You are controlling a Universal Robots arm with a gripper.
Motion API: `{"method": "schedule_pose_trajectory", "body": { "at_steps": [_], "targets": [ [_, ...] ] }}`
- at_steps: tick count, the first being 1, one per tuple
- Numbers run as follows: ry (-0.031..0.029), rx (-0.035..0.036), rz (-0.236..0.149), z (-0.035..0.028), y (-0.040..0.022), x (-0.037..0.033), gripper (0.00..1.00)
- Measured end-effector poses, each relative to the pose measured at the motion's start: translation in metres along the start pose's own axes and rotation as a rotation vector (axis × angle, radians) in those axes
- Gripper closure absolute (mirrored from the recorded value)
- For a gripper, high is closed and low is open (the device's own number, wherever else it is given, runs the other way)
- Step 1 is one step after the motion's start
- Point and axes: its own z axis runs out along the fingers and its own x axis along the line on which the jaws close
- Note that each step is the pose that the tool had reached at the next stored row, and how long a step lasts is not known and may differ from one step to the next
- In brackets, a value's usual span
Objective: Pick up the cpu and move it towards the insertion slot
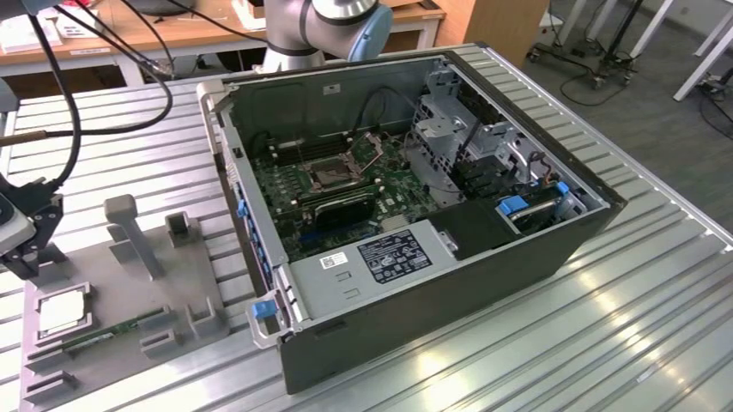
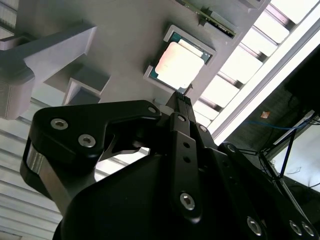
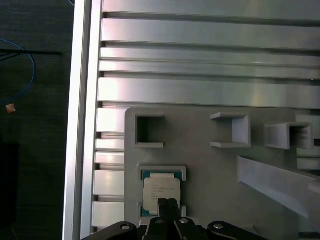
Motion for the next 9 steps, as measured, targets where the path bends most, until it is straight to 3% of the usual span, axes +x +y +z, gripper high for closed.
{"method": "schedule_pose_trajectory", "body": {
  "at_steps": [9],
  "targets": [
    [0.0001,0.0000,0.000,0.0027,-0.0001,0.0000,0.89]
  ]
}}
